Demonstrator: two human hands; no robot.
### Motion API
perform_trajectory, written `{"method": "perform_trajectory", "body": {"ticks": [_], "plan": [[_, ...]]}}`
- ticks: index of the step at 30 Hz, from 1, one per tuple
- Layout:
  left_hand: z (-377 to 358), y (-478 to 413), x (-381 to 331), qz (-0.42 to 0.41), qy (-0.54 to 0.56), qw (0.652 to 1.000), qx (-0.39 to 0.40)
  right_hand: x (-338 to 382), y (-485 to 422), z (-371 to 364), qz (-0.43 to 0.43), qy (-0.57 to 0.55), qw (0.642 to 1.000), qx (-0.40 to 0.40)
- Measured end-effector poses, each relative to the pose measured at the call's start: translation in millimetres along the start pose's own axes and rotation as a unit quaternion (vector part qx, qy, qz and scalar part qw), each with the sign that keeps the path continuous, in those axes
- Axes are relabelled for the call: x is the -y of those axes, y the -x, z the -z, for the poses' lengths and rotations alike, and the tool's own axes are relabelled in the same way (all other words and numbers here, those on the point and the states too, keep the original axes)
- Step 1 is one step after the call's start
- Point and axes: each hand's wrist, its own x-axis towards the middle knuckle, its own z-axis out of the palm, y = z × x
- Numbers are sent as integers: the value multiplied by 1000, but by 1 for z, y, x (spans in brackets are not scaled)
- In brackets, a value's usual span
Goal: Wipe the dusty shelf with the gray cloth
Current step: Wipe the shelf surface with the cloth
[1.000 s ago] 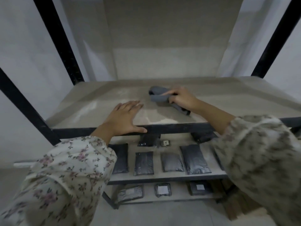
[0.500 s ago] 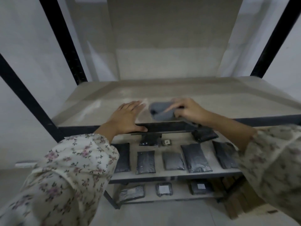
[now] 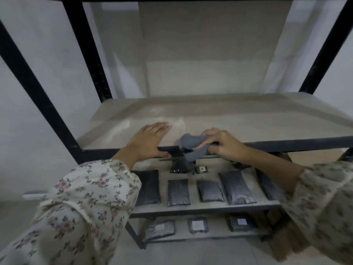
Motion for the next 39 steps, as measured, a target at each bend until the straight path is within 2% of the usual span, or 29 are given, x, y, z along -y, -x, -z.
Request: {"method": "perform_trajectory", "body": {"ticks": [2,5,7,10,11,13,16,18,19,24,27,30,32,35,39], "plan": [[-2,7,14,-10,-3,1000,8,5,-9,8,-24,-71,997,-25],[2,9,28,-11,32,999,16,-4,-48,21,-125,-80,978,-145],[6,11,32,6,80,997,16,-13,-73,16,-191,29,971,-140],[7,12,35,13,121,993,12,-3,-85,-15,-272,234,924,-135],[7,10,37,16,125,992,9,8,-86,-28,-273,257,916,-141],[5,3,45,27,119,993,6,29,-86,-48,-239,263,924,-141],[5,-6,57,45,109,993,9,37,-87,-51,-190,183,954,-140],[5,-7,68,47,112,993,5,27,-100,-33,-218,100,957,-163],[6,-6,73,47,113,992,2,17,-112,-23,-236,93,951,-175],[2,-7,83,50,108,993,10,-15,-151,-10,-327,139,927,-121],[1,-11,84,49,107,993,15,-12,-152,-30,-267,213,932,-119],[0,-17,85,53,103,993,15,-4,-147,-38,-169,191,958,-133],[0,-18,86,56,100,993,12,-7,-151,-33,-142,126,974,-122],[-2,-17,88,51,103,993,2,-23,-178,-13,-194,36,975,-105],[-3,-15,86,58,111,992,-2,-51,-219,-4,-242,64,964,-95]]}}
